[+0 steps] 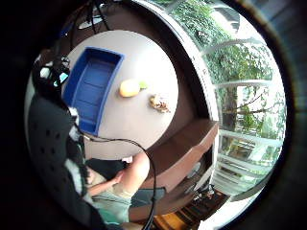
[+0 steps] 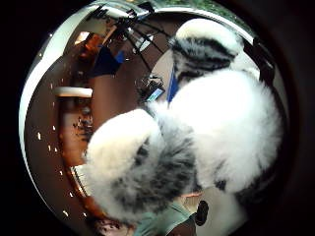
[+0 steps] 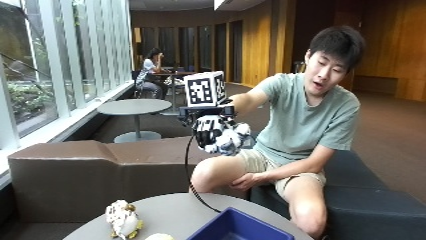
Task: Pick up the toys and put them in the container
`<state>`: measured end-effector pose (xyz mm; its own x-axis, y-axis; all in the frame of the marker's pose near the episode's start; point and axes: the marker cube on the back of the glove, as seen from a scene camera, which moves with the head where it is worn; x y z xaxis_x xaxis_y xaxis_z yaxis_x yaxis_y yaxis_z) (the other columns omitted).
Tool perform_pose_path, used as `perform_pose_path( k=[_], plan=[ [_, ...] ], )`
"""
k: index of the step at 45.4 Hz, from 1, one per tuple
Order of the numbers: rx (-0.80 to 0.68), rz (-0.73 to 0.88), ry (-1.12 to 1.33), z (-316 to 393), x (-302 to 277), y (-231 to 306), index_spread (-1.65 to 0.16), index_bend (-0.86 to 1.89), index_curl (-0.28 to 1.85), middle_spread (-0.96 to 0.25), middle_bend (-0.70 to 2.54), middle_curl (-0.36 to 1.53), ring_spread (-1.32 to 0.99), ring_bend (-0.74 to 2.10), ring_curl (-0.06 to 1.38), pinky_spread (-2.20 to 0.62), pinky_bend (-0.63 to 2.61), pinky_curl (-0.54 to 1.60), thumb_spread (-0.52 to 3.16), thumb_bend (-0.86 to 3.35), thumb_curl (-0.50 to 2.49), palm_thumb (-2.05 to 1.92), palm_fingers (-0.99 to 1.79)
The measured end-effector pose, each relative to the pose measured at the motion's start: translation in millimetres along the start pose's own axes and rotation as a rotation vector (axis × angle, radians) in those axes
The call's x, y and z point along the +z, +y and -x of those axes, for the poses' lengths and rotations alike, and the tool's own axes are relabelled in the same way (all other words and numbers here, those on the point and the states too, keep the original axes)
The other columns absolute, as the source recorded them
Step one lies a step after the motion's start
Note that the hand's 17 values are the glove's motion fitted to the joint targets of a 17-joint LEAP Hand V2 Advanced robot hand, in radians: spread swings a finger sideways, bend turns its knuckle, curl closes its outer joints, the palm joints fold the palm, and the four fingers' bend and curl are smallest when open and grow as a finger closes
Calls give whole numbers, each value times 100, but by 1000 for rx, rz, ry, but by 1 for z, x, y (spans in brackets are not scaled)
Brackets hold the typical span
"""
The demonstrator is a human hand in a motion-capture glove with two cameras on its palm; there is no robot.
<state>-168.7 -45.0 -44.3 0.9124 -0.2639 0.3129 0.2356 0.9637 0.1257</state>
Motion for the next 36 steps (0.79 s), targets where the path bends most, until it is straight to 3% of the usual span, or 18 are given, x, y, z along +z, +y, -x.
perform_pose_path(
  k=[12,20,26,27,31,33,36],
  plan=[
    [-49,-37,58,81,39,-35,-43,53,91,-23,76,72,-38,111,65,-36,111,47,43,10,100,68,88],
    [-25,-47,155,95,76,-50,-43,45,95,-24,67,73,-37,111,66,-35,119,48,46,8,103,66,76],
    [70,50,220,88,99,-56,-40,21,93,-25,52,70,-35,112,66,-35,129,50,62,4,101,63,50],
    [81,99,220,89,101,-60,-39,19,91,-24,44,67,-34,104,63,-31,124,48,74,0,97,52,25],
    [77,260,188,89,112,-59,-34,7,83,-15,24,61,-22,82,61,-18,132,52,91,-5,88,40,-33],
    [45,234,187,85,113,-51,-30,2,75,-8,16,57,-17,63,53,-13,132,49,98,-6,83,35,-49],
    [4,163,229,80,104,-45,-26,1,66,-3,12,52,-11,50,47,-7,128,46,106,-4,78,31,-48]
  ],
)
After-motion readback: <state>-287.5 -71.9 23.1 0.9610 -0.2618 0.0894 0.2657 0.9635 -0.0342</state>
